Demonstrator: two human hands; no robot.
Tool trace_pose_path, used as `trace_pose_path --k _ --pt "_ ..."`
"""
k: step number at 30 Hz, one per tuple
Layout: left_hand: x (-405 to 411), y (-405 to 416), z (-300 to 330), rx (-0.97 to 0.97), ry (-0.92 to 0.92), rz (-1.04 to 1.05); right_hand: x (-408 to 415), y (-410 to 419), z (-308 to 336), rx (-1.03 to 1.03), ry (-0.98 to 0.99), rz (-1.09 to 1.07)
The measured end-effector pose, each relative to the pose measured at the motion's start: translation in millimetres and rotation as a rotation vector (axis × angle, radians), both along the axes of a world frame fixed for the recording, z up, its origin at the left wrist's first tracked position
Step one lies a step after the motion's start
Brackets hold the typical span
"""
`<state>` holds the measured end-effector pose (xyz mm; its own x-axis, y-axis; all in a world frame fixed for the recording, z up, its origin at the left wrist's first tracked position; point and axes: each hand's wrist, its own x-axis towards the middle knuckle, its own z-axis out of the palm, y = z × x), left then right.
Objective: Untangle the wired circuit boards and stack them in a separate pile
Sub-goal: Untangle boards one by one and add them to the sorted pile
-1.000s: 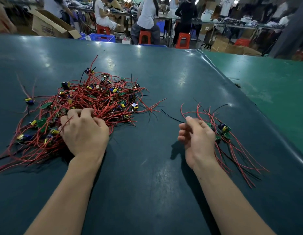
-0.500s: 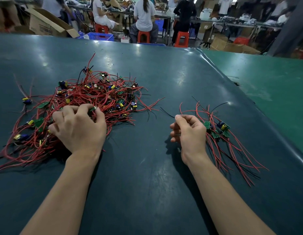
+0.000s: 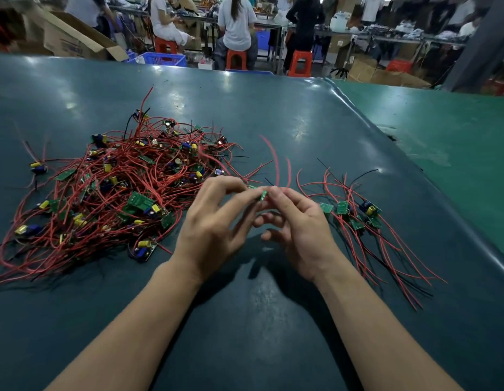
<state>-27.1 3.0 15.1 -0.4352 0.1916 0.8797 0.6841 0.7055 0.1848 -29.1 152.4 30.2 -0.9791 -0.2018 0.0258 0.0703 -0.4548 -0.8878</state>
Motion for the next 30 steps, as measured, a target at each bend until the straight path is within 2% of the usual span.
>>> trace_pose_path --k 3,5,8,12,15,17,21,23,25,30 --pt "0.0 3.8 -2.3 0.097 -0.071 -0.08 -5.9 5.6 -2.5 0.024 0.022 -0.185" --pt "2.1 5.5 -2.9 0.231 -0.207 -0.091 -6.8 9.0 -2.8 0.107 0.112 -0.256" --pt "3.3 9.6 -1.1 0.514 -0.537 -0.189 -4.6 7.6 -6.5 0.227 0.224 -0.266" --pt "-1.9 12.9 2.5 0.87 -0.653 -0.294 -1.6 0.6 -8.7 0.288 0.289 -0.268" --pt "-6.5 10.6 3.0 1.199 -0.882 -0.47 -3.1 -0.3 -11.2 0.264 0.283 -0.232" --pt "-8.2 9.7 2.9 1.297 -1.0 -0.551 -2.8 -0.1 -12.2 0.276 0.285 -0.188" --pt "-9.9 7.2 4.7 1.294 -1.067 -0.569 -3.6 3.6 -15.4 0.369 0.305 -0.145" --pt "-9.1 6.8 6.1 1.264 -1.105 -0.591 -5.6 6.8 -15.1 0.344 0.24 -0.192" --pt "-4.9 8.1 6.0 1.113 -1.138 -0.564 -6.4 8.3 -13.1 0.299 0.125 -0.214" --pt "1.6 7.7 5.7 0.848 -1.216 -0.593 -5.4 8.3 -13.8 0.267 -0.006 0.001"
